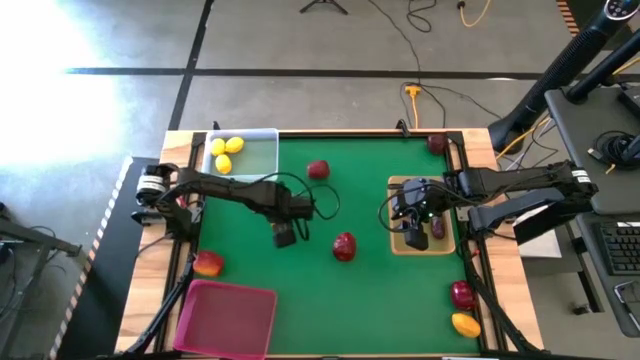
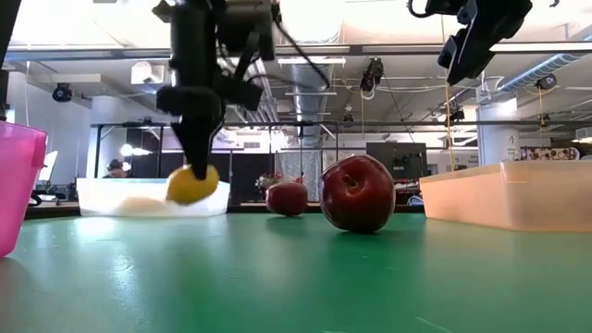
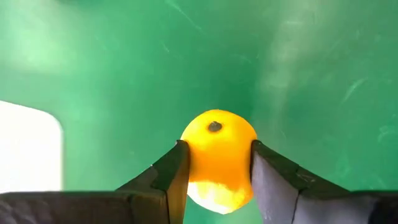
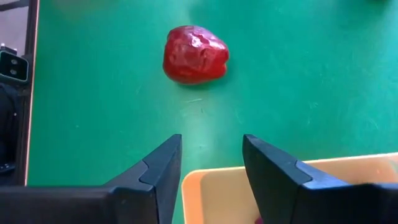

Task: Sort produce into baskets
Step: Put the lemon into the transparent bin

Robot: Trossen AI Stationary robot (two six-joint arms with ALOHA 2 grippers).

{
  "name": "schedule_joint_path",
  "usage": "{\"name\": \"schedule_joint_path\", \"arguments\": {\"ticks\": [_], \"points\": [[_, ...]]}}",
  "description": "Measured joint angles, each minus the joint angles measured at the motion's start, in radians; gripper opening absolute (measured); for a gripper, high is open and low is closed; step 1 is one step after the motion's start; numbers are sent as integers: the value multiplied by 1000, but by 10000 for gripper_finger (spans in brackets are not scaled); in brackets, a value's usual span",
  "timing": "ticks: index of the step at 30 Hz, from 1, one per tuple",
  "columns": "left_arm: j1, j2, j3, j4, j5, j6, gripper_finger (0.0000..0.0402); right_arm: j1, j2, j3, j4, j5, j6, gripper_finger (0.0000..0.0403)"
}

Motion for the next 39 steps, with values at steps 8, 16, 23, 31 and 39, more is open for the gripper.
{"name": "schedule_joint_path", "arguments": {"ticks": [8,16,23,31,39], "points": [[122,-46,139,-203,-190,32,129,0,0,0,-41,0,45,158],[474,-48,141,-233,-263,75,129,11,-1,-71,-10,3,129,156],[764,-16,116,-198,-115,77,131,74,-1,-192,79,10,245,153],[860,54,108,-153,-106,183,139,124,-1,-290,127,14,361,162],[865,99,114,-77,-106,260,187,138,-1,-325,130,37,400,155]]}}
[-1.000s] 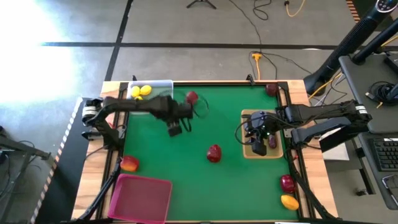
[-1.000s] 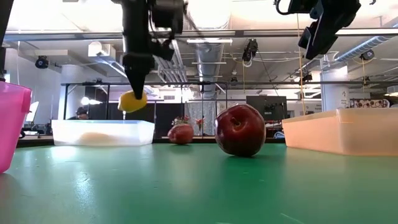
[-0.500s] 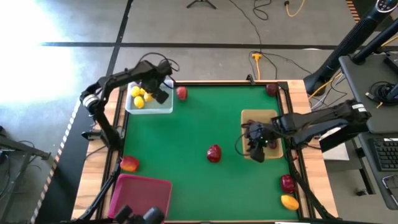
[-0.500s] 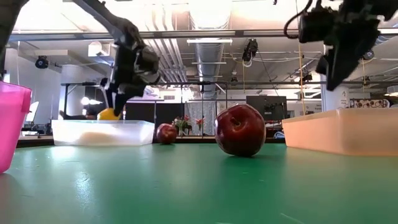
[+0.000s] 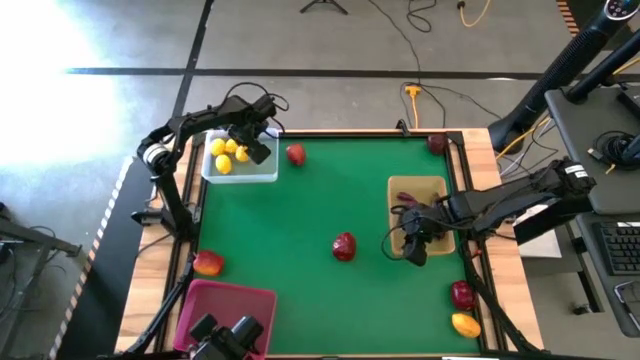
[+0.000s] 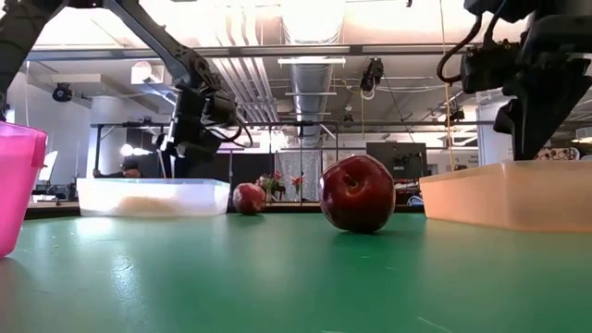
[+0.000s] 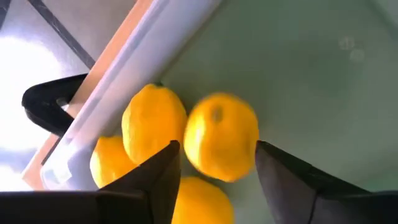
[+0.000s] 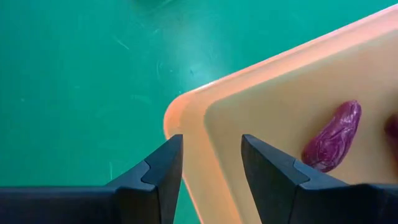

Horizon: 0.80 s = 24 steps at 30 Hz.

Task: Sort produce into baskets
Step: Put the lemon into the transparent bin

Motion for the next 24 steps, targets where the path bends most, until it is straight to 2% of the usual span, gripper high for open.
{"name": "schedule_joint_path", "arguments": {"ticks": [4,9,13,17,22,24], "points": [[1,7,0,-19,0,12,213,28,0,0,2,0,13,157],[-16,-31,53,-188,11,-52,235,77,0,0,2,0,55,160],[-88,-121,83,-239,149,-161,236,124,0,0,6,0,107,155],[-258,-245,78,-162,236,-292,233,203,0,0,68,9,164,151],[-596,-355,69,-2,230,-403,228,352,8,-1,162,60,283,150],[-753,-377,69,82,181,-423,228,425,17,-1,191,94,353,150]]}}
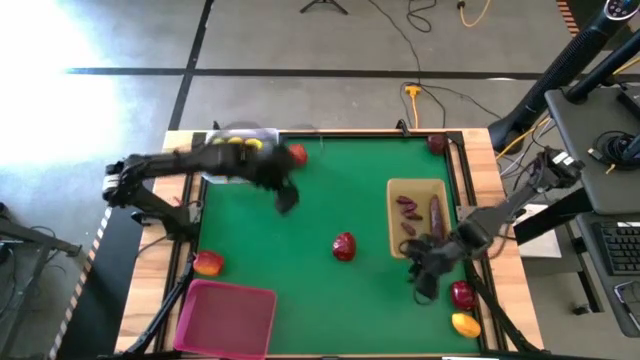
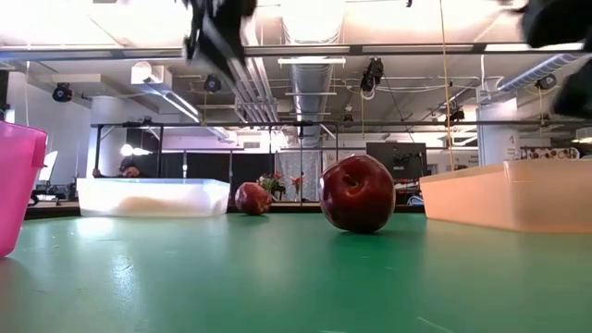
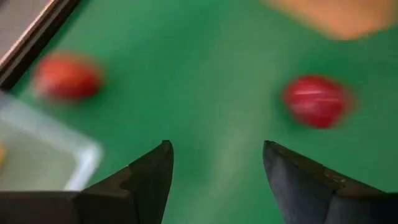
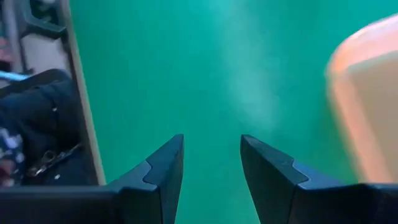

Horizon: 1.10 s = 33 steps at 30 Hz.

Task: Sort produce into baskets
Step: Put the lemon into the transparent bin

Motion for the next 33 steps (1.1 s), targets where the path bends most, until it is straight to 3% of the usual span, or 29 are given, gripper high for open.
{"name": "schedule_joint_path", "arguments": {"ticks": [2,6,9,14,20,23,26,33], "points": [[-154,-8,0,75,-102,-3,228,55,12,11,4,21,45,150],[-408,3,-2,189,-440,-39,228,117,30,46,7,84,108,147],[-541,38,-3,262,-568,-118,228,190,75,78,14,105,187,138],[-677,150,-11,404,-566,-169,228,301,225,163,-22,100,356,124],[-725,335,-11,618,-565,-112,228,325,457,439,-458,-92,480,125],[-735,423,18,730,-565,-57,228,327,563,579,-628,-261,478,132],[-746,502,70,784,-565,-24,228,342,648,678,-690,-392,425,147],[-764,680,236,756,-565,23,228,380,774,698,-707,-512,324,211]]}}
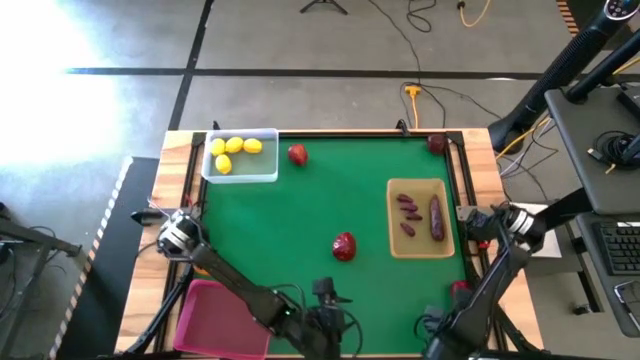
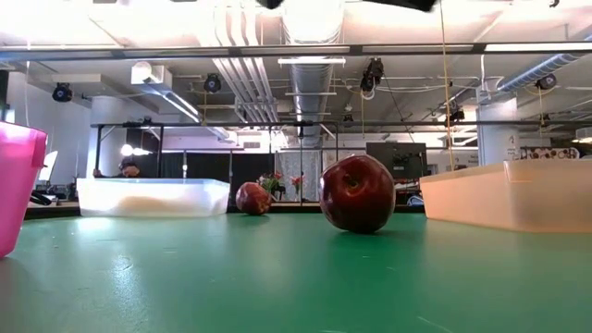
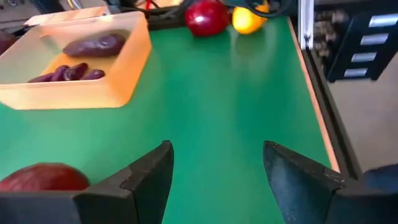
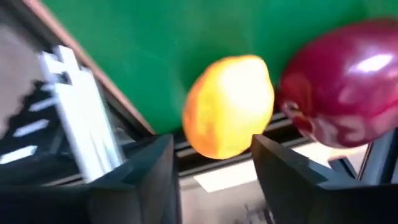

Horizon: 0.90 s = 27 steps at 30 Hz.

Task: Sort produce into baskets
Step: Put the lemon into the transparent bin

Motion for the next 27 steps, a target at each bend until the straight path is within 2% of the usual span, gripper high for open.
{"name": "schedule_joint_path", "arguments": {"ticks": [3,6,10,12,17,22,27], "points": [[-9,52,78,-74,0,25,228,4,23,-25,0,-60,-2,248],[-12,90,158,-180,0,27,228,4,24,-57,15,-70,-5,279],[-15,119,231,-292,-2,26,228,4,16,-100,33,-65,-3,295],[-22,120,242,-327,-13,24,226,4,12,-122,69,-74,3,293],[-42,118,211,-370,-118,-7,209,6,8,-168,187,-95,34,268],[-26,117,126,-364,-104,-91,188,3,4,-188,204,-95,36,235],[-13,115,62,-229,-85,-107,169,4,4,-177,201,-74,24,210]]}}
